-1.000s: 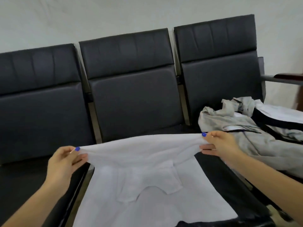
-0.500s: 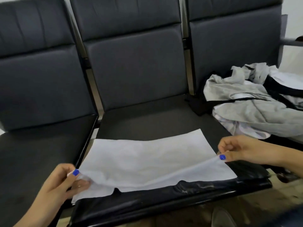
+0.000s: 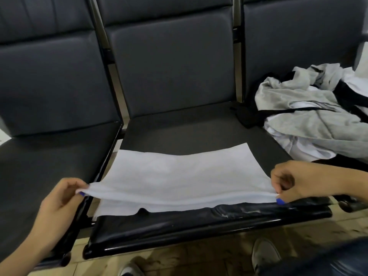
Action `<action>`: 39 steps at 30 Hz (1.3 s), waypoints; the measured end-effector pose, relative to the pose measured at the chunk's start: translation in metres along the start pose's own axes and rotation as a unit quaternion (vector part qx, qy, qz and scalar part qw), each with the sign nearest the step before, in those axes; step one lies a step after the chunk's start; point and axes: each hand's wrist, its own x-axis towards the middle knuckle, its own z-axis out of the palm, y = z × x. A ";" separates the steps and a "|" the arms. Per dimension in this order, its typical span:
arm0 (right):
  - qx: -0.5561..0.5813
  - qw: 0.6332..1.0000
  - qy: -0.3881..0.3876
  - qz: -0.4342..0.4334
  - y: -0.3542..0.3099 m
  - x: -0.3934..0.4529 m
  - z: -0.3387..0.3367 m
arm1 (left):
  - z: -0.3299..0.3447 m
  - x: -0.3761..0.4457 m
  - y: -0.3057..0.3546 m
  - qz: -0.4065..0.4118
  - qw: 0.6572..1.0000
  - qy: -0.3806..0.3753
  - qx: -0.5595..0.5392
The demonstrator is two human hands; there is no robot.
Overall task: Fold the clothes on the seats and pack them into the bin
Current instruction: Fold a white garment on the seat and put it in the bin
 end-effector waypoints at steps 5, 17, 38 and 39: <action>-0.015 0.998 0.050 0.029 -0.022 0.003 0.005 | 0.011 0.001 0.010 -0.050 0.998 -0.005 0.028; -0.280 0.940 -0.056 0.185 -0.032 0.031 0.023 | 0.036 0.004 0.044 -0.111 0.988 -0.042 0.098; 0.366 0.880 0.137 0.271 0.002 0.019 -0.028 | 0.035 0.001 0.047 -0.100 0.989 -0.063 0.086; 0.412 0.862 0.131 0.265 0.004 0.015 -0.029 | 0.036 0.003 0.045 -0.096 0.991 -0.055 0.074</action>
